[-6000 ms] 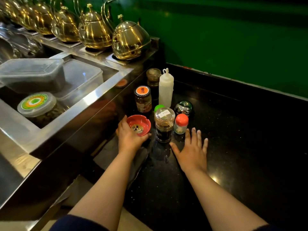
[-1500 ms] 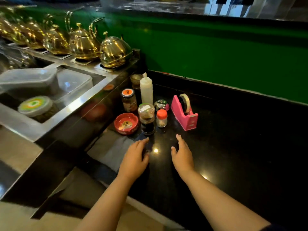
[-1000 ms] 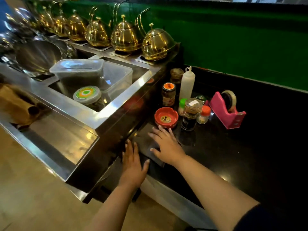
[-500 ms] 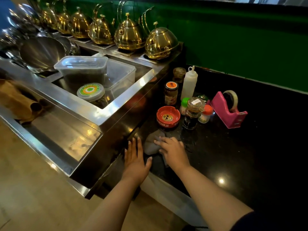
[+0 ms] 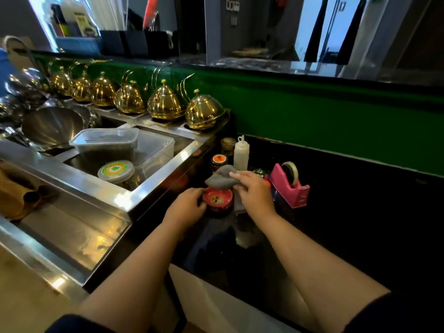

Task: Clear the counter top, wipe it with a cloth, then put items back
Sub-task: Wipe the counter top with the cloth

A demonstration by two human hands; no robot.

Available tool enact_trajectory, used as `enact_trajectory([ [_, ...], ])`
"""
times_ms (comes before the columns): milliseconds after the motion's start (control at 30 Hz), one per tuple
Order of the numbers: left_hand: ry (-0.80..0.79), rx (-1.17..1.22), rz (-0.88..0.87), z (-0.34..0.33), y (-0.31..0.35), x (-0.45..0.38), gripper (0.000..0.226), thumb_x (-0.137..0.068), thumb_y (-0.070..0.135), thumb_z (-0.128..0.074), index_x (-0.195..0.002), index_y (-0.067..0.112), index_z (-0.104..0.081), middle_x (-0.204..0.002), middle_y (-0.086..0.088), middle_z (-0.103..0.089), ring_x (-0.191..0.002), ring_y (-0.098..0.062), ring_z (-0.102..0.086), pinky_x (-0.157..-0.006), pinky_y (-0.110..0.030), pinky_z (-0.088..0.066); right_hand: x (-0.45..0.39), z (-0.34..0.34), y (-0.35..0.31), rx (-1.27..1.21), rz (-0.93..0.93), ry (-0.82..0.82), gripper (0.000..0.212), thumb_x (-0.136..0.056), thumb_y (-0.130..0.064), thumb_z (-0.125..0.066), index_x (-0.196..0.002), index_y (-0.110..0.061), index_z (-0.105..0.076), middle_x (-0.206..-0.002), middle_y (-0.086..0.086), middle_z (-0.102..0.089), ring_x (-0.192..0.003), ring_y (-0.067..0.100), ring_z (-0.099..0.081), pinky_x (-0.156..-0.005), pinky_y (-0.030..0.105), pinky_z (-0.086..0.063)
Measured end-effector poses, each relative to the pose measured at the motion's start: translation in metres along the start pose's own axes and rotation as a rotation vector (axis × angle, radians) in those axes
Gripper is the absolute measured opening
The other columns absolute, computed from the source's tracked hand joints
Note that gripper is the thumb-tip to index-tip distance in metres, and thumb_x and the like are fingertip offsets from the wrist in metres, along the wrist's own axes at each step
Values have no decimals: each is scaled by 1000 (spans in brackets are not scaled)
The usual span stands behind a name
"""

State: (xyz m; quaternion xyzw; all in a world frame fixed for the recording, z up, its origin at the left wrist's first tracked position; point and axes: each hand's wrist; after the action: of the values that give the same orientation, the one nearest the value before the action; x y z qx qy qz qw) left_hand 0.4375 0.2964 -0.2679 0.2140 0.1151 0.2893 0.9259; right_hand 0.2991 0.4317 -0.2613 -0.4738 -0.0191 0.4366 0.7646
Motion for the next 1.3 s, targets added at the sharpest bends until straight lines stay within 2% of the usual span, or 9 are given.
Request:
enact_trajectory([
  [100,85,1,-36,35,30,-34,40,-92,24,-55,-132,25,-53,-129,2,-56,-116,-15,-54,-93,-30,-46,-39,29,-11,-47,21,83,36,-89,-3,-61,-123,-14,-67,-122,1,-62,-118,19,-53,-105,36,-42],
  [300,181,103,-67,81,74,-111,39,-93,24,-56,-132,25,-52,-128,1,-58,-113,-15,-56,-93,-36,-50,-123,73,-15,11,45,186,37,-91,-9,-61,-128,-12,-63,-122,5,-61,-117,20,-53,-99,21,-38],
  [500,398,144,-119,106,95,-175,43,-90,18,-59,-132,21,-51,-128,-1,-59,-116,-16,-55,-95,-32,-47,-194,87,-10,49,90,214,36,-92,-13,-62,-128,-15,-63,-120,3,-62,-116,19,-54,-98,23,-40],
  [600,432,150,-137,118,93,-209,46,-90,18,-58,-135,20,-48,-130,1,-57,-120,-15,-52,-96,-29,-44,-233,86,-11,58,109,225,36,-92,-15,-62,-128,-16,-63,-121,2,-62,-117,20,-52,-101,30,-42],
  [767,475,160,-163,143,74,-278,45,-92,19,-57,-136,19,-47,-128,3,-56,-115,-9,-53,-89,-21,-43,-308,70,-19,136,140,258,38,-92,-19,-61,-130,-19,-60,-123,-2,-61,-121,18,-49,-103,38,-40],
  [1000,484,80,-162,189,29,-386,43,-93,20,-54,-136,20,-49,-133,3,-52,-109,-8,-53,-85,-20,-40,-426,33,-39,316,187,289,38,-96,-25,-55,-134,-24,-57,-129,-3,-55,-122,20,-44,-101,38,-36],
  [1067,461,78,-134,202,15,-416,42,-94,15,-50,-135,19,-50,-133,0,-53,-106,-10,-54,-85,-23,-43,-457,19,-45,402,202,247,37,-96,-26,-54,-133,-28,-58,-133,-3,-52,-125,21,-42,-101,38,-34],
  [1167,393,116,-78,215,-8,-457,43,-94,12,-43,-135,19,-50,-130,-5,-58,-103,-24,-60,-82,-34,-48,-493,-7,-48,577,202,101,35,-96,-28,-52,-130,-37,-58,-142,-6,-44,-125,25,-41,-103,40,-36],
  [1300,294,177,-42,212,-32,-505,43,-96,18,-39,-139,24,-43,-132,-5,-58,-85,-22,-60,-69,-31,-47,-523,-35,-43,821,209,-245,63,-95,-10,-40,-142,-51,-34,-156,-13,-28,-139,24,-30,-106,49,-26],
])
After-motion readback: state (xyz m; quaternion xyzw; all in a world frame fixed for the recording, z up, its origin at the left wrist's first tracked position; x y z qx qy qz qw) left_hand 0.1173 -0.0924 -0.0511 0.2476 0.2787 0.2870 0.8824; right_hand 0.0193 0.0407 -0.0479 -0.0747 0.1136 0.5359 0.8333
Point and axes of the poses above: each hand's wrist, its own x-axis away from the middle knuckle, its own z-axis out of the back of the hand, y = z × x
